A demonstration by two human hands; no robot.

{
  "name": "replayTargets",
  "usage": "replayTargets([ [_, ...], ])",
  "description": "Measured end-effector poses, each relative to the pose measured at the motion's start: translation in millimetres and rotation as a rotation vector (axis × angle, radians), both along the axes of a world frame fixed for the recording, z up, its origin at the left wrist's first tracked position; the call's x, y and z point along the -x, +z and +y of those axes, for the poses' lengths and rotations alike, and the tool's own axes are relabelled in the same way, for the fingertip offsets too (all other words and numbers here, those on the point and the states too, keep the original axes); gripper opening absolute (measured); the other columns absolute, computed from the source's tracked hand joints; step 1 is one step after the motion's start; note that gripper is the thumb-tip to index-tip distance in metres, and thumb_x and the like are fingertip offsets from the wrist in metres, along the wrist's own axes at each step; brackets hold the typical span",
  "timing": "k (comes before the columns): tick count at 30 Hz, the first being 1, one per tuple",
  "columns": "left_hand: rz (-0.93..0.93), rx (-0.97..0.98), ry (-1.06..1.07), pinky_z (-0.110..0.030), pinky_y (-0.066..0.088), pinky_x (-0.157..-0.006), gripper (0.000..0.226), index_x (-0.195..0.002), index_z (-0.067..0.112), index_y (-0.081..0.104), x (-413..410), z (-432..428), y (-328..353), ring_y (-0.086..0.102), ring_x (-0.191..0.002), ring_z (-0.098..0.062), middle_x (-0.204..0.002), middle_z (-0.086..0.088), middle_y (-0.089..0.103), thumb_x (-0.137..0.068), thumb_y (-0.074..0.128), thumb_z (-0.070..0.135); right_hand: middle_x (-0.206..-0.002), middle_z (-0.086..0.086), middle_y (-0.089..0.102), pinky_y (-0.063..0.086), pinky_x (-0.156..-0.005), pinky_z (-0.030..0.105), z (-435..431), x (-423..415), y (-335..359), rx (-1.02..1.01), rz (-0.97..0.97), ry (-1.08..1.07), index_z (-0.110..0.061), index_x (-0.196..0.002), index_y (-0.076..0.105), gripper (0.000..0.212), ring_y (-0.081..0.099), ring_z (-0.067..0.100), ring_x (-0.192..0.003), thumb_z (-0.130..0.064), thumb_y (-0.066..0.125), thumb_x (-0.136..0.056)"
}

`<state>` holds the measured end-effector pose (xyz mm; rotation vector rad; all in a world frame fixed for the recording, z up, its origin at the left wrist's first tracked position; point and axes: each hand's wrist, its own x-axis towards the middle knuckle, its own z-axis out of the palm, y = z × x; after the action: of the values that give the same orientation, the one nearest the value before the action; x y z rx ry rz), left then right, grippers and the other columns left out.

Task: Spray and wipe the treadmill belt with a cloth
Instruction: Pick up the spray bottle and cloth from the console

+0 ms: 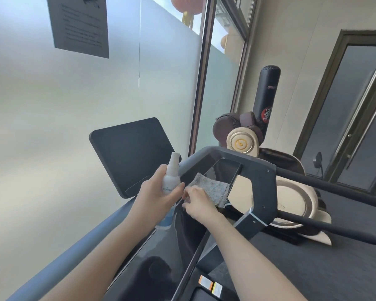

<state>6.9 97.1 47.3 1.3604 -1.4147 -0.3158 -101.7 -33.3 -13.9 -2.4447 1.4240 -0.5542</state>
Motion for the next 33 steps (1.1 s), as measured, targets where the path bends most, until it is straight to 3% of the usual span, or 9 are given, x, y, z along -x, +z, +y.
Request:
replayTargets([
  [4, 0.017, 0.002, -0.009, -0.038, 0.052, -0.064, 0.015, -0.091, 0.016, 0.050, -1, -6, 0, 0.056, -0.072, -0.026, -0.077, -0.006, 0.059, -0.087, 0.062, 0.023, -0.103, 0.001, 0.051, 0.043, -0.083, 0.031, -8, 1, -5, 0.009, -0.011, 0.037, -0.015, -0.105, 0.057, 0.018, 0.048, 0.019, -0.095, -0.014, 0.060, -0.087],
  [8, 0.024, 0.003, -0.023, -0.019, 0.045, -0.054, 0.013, -0.089, 0.018, 0.050, -4, -10, -1, 0.049, -0.058, -0.010, -0.073, -0.004, 0.058, -0.086, 0.062, 0.023, -0.109, -0.004, 0.053, 0.045, -0.084, 0.032, -23, 14, 8, 0.049, -0.131, -0.020, -0.020, -0.117, 0.055, 0.037, 0.052, 0.014, -0.100, -0.039, 0.062, -0.086],
  [11, 0.043, -0.003, -0.028, -0.029, 0.049, -0.059, 0.013, -0.090, 0.018, 0.050, -7, -14, -1, 0.054, -0.064, -0.022, -0.074, -0.006, 0.060, -0.087, 0.062, 0.023, -0.118, 0.001, 0.056, 0.045, -0.091, 0.034, -55, 29, 20, 0.087, -0.203, -0.133, -0.016, -0.122, 0.055, 0.034, 0.052, 0.018, -0.111, -0.031, 0.056, -0.092],
  [16, 0.057, 0.027, -0.030, -0.026, 0.045, -0.058, 0.013, -0.088, 0.020, 0.050, -10, -18, -8, 0.053, -0.065, -0.021, -0.074, -0.005, 0.058, -0.086, 0.063, 0.023, -0.146, 0.008, 0.040, 0.029, -0.109, 0.043, -109, 36, 12, -0.088, 0.053, -0.201, -0.016, -0.142, 0.036, 0.047, 0.034, 0.028, -0.135, -0.027, 0.045, -0.097],
  [21, 0.044, 0.025, -0.033, -0.030, 0.045, -0.059, 0.017, -0.089, 0.013, 0.049, -12, -22, -11, 0.051, -0.067, -0.023, -0.074, -0.006, 0.057, -0.086, 0.063, 0.024, -0.157, 0.008, 0.017, 0.019, -0.114, 0.049, -129, 23, -1, -0.230, 0.095, -0.245, -0.027, -0.148, 0.021, 0.052, 0.021, 0.041, -0.140, -0.033, 0.036, -0.099],
  [24, 0.041, 0.033, -0.043, -0.030, 0.047, -0.059, 0.017, -0.089, 0.015, 0.049, -12, -20, -11, 0.052, -0.065, -0.021, -0.073, -0.005, 0.057, -0.086, 0.062, 0.024, -0.156, 0.007, 0.022, 0.019, -0.111, 0.047, -131, 16, -8, -0.232, 0.079, -0.218, -0.026, -0.148, 0.021, 0.053, 0.023, 0.038, -0.139, -0.029, 0.040, -0.098],
  [28, 0.052, 0.023, -0.034, -0.033, 0.049, -0.062, 0.016, -0.090, 0.016, 0.049, -14, -19, -12, 0.055, -0.070, -0.024, -0.074, -0.004, 0.057, -0.086, 0.063, 0.024, -0.143, 0.010, 0.042, 0.025, -0.107, 0.042, -130, 13, -7, -0.088, 0.039, -0.220, -0.016, -0.138, 0.042, 0.048, 0.030, 0.029, -0.135, -0.021, 0.054, -0.092],
  [30, 0.061, 0.019, -0.023, -0.033, 0.050, -0.063, 0.015, -0.090, 0.017, 0.049, -15, -19, -12, 0.056, -0.070, -0.022, -0.075, -0.003, 0.057, -0.086, 0.063, 0.024, -0.128, 0.010, 0.054, 0.032, -0.101, 0.040, -130, 16, -3, -0.038, -0.006, -0.230, -0.015, -0.113, 0.061, 0.026, 0.038, 0.031, -0.127, -0.021, 0.060, -0.088],
  [33, 0.071, 0.010, -0.010, -0.033, 0.051, -0.063, 0.014, -0.088, 0.020, 0.049, -16, -19, -11, 0.057, -0.068, -0.020, -0.074, 0.000, 0.058, -0.086, 0.063, 0.024, -0.099, 0.009, 0.063, 0.043, -0.085, 0.036, -127, 26, 3, -0.038, -0.156, -0.222, -0.013, -0.078, 0.061, 0.010, 0.054, 0.031, -0.105, -0.020, 0.066, -0.083],
])
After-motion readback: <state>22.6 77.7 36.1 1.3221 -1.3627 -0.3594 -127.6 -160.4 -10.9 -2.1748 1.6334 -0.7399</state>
